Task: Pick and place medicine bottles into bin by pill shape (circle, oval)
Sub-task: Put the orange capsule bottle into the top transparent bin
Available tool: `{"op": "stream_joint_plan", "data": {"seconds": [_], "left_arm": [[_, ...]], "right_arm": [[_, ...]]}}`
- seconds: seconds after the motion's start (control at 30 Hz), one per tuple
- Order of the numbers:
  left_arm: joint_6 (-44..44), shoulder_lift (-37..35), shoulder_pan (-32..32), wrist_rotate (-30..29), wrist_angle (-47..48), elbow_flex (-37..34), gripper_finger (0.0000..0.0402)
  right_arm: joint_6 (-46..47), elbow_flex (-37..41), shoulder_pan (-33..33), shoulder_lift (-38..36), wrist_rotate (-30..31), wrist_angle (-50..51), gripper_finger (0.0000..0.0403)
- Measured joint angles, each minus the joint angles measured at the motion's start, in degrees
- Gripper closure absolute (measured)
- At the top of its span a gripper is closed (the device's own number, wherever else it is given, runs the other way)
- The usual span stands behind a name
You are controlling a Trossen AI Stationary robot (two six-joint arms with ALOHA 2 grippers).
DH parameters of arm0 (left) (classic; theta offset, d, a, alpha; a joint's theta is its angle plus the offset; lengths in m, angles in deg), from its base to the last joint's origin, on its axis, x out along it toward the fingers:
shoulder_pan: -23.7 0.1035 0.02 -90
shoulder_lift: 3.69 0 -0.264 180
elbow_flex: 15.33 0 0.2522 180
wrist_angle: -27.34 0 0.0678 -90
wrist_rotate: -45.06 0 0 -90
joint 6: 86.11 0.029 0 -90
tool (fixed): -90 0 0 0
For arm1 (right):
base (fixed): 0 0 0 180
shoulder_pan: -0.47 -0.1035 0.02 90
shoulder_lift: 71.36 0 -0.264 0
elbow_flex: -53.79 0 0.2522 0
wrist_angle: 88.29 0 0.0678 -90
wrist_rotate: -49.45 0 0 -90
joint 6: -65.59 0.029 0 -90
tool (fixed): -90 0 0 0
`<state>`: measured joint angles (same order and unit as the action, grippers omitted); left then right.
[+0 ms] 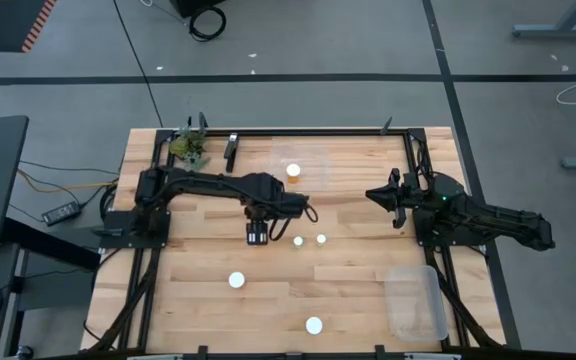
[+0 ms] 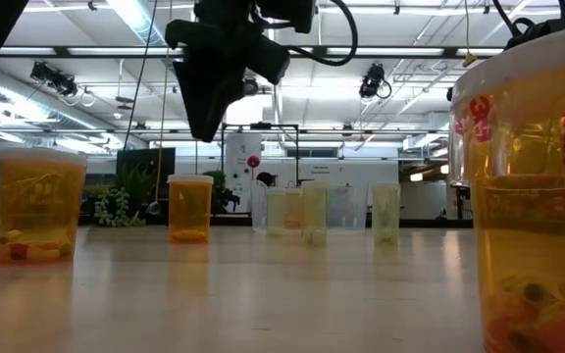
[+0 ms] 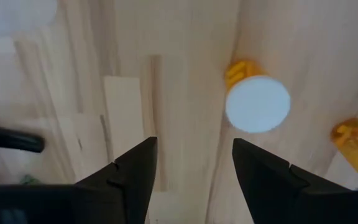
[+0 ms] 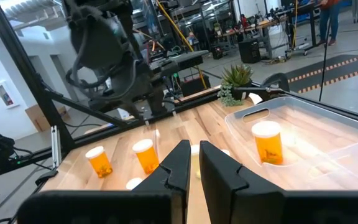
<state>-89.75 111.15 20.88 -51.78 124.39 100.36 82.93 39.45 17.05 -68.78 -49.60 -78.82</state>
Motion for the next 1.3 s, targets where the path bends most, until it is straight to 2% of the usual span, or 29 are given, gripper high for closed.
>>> {"op": "stream_joint_plan", "data": {"seconds": [0.3, 0.47, 0.57, 0.8, 0.97, 1.3], "left_arm": [[-1.5, -3.1, -2.7, -1.7, -2.5, -12.2, 0.021], [-4.0, -3.1, -4.3, -1.5, -4.7, -16.0, 0.0211], [-4.6, -3.1, -5.1, -1.5, -6.7, -17.6, 0.0193], [-5.5, -3.1, -6.6, -1.0, -9.9, -18.0, 0.0118], [-6.5, -3.1, -6.5, -0.8, -12.6, -18.0, 0.0079], [-6.2, -3.1, -6.5, -0.9, -21.3, -18.0, 0.0063]], "right_arm": [[0.0, 0.0, 0.0, 0.0, 0.0, 0.0, 0.0362], [0.0, 0.0, 0.0, 0.0, 0.0, 0.3, 0.0362], [0.0, 0.0, 0.0, 0.0, 0.0, 0.3, 0.0362], [0.0, 0.0, 0.0, 0.0, 0.0, 0.3, 0.0362], [0.0, 0.0, 0.0, 0.0, 0.0, 0.3, 0.0362], [0.0, 0.0, 0.0, 0.0, 0.0, 0.3, 0.0362]]}}
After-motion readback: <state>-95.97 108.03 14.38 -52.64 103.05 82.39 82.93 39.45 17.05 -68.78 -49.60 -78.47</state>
